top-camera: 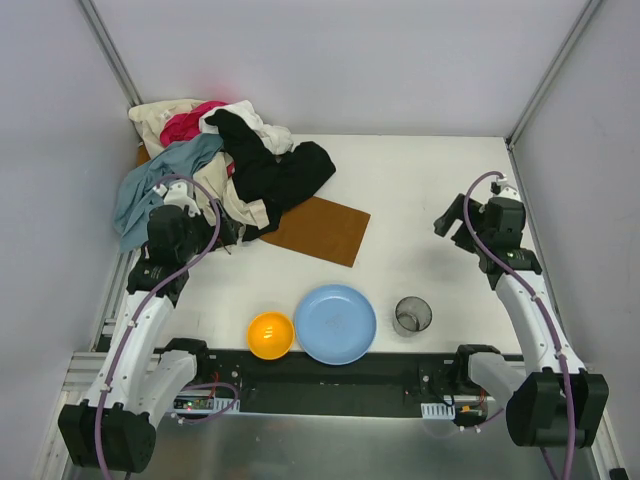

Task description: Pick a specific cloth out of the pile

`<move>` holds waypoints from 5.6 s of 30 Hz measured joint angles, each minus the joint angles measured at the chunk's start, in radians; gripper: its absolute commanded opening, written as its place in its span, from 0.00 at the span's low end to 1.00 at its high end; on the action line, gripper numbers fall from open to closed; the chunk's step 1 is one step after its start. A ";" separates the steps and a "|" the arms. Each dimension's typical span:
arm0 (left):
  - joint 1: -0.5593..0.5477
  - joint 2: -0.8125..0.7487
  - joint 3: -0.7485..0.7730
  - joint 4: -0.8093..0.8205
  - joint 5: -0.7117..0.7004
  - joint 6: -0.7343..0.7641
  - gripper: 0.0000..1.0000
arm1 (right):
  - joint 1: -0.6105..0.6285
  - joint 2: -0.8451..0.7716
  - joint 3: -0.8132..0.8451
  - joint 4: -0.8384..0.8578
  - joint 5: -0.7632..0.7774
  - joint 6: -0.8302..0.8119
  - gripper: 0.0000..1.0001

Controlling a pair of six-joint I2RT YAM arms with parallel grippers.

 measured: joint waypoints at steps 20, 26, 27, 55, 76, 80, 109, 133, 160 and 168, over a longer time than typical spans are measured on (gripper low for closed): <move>-0.062 0.297 0.248 -0.217 0.021 0.068 0.99 | 0.001 0.157 0.052 -0.028 -0.092 -0.007 0.96; -0.226 0.462 0.418 -0.301 -0.121 0.118 0.99 | 0.001 0.169 0.053 -0.027 -0.102 0.002 0.96; -0.252 0.491 0.449 -0.308 -0.157 0.125 0.99 | 0.002 0.171 0.053 -0.026 -0.104 0.004 0.96; -0.426 1.071 0.858 -0.408 -0.586 0.115 0.99 | 0.002 0.270 0.105 -0.035 -0.109 -0.020 0.96; -0.340 1.245 0.856 -0.324 -0.465 0.088 0.19 | 0.003 0.287 0.076 -0.021 -0.135 -0.021 0.96; -0.340 1.241 0.845 -0.310 -0.449 0.085 0.00 | 0.007 0.289 0.076 -0.020 -0.143 -0.018 0.96; -0.052 0.979 1.145 -0.394 -0.117 0.140 0.00 | 0.036 0.289 0.080 -0.022 -0.149 -0.028 0.96; 0.323 1.041 0.889 -0.378 -0.285 -0.125 0.00 | 0.069 0.357 0.104 -0.022 -0.154 -0.046 0.96; 0.378 0.643 0.516 -0.288 0.010 -0.163 0.99 | 0.100 0.363 0.133 -0.051 -0.158 -0.074 0.96; 0.378 0.336 0.252 -0.222 0.134 -0.215 0.99 | 0.115 0.353 0.133 -0.051 -0.162 -0.076 0.96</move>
